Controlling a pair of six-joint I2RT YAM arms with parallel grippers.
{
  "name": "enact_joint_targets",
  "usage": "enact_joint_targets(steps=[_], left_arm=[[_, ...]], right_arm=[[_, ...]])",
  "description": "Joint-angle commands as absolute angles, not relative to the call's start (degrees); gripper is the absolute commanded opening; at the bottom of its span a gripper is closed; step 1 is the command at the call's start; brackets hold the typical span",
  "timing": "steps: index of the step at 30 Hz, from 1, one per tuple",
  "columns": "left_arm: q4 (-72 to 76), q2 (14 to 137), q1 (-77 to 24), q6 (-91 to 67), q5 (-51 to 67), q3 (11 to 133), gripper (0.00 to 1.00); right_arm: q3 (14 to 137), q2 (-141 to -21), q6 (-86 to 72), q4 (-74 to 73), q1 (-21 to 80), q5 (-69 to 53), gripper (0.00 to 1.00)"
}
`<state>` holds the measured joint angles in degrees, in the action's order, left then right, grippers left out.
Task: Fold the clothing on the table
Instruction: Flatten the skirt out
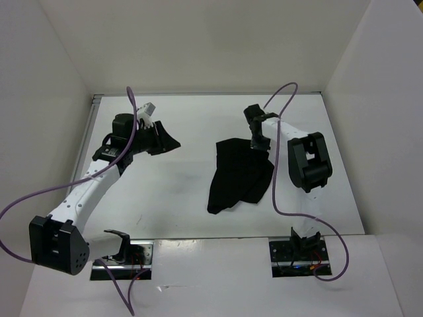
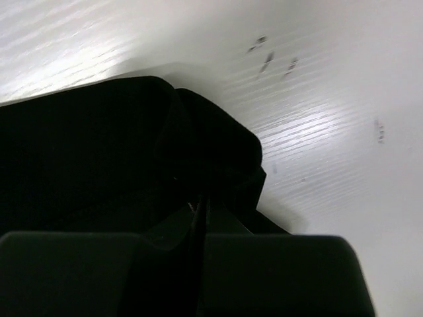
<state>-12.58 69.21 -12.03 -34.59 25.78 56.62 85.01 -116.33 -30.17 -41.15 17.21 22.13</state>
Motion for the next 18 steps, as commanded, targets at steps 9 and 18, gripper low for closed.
enact_joint_targets(steps=[9,18], left_arm=[[-10.28,70.31,-13.62,-36.83,26.1,58.36,0.47],[-10.81,70.84,-14.15,-36.83,25.58,58.97,0.47]], right_arm=[[83.85,-116.72,-30.41,-39.02,21.36,17.93,0.0],[84.37,-117.25,-29.88,-39.02,23.2,15.65,0.0]])
